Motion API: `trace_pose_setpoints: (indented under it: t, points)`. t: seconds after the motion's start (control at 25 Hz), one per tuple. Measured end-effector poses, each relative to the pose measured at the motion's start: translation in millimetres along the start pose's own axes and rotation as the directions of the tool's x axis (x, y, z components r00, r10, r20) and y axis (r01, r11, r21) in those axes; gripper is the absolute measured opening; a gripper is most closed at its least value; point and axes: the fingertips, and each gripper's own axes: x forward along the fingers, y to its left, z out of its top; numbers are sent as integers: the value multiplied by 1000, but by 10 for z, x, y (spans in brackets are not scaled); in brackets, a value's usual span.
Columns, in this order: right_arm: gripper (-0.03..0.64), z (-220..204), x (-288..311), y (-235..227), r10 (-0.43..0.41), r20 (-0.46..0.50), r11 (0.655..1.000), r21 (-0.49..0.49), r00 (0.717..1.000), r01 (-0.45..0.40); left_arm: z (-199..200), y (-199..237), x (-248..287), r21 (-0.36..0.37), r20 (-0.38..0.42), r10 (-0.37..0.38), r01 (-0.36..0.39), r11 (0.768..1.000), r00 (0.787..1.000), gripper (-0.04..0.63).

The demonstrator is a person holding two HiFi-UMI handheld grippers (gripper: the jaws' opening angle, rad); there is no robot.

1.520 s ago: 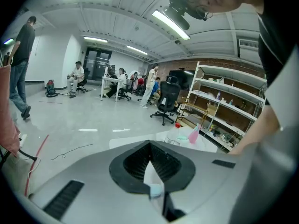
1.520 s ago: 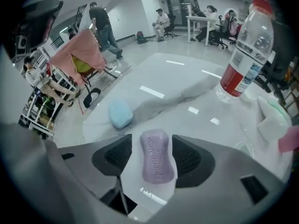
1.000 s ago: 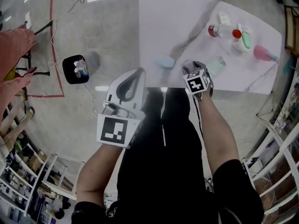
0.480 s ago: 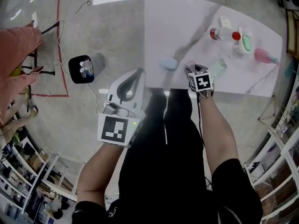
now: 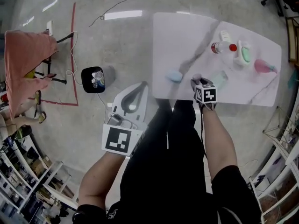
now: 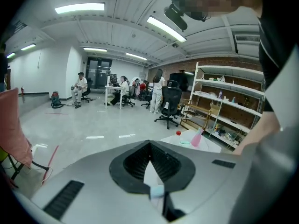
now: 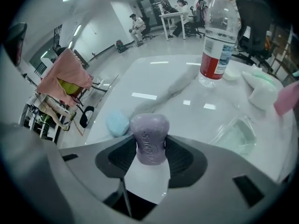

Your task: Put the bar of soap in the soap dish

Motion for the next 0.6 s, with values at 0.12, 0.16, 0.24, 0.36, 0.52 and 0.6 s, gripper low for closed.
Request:
trace_pose_setpoints:
  t: [0.12, 0.16, 0.24, 0.36, 0.52, 0.6]
  points:
    - [202, 51, 191, -121, -34, -8, 999, -7, 999, 34, -127, 47, 25, -11, -22, 14, -14, 1000, 1000, 8]
    - [204, 74, 239, -136, -45, -14, 999, -19, 999, 45, -171, 46, 27, -15, -27, 16, -16, 1000, 1000, 8]
    - [209, 67, 323, -125, -76, -53, 994, -83, 996, 71, -253, 20, 23, -19, -38, 13, -13, 1000, 999, 8]
    - [218, -10, 361, -82, -134, -106, 973, -205, 985, 110, -316, -49, 29, -27, -44, 6, -7, 1000, 999, 8]
    - [221, -48, 335, -105, -158, -72, 964, -227, 985, 138, -290, -89, 69, -38, -37, 8, -10, 999, 999, 8]
    - [236, -54, 308, -122, -161, -68, 966, -217, 985, 143, -270, -77, 66, -46, -30, 14, -16, 999, 999, 8]
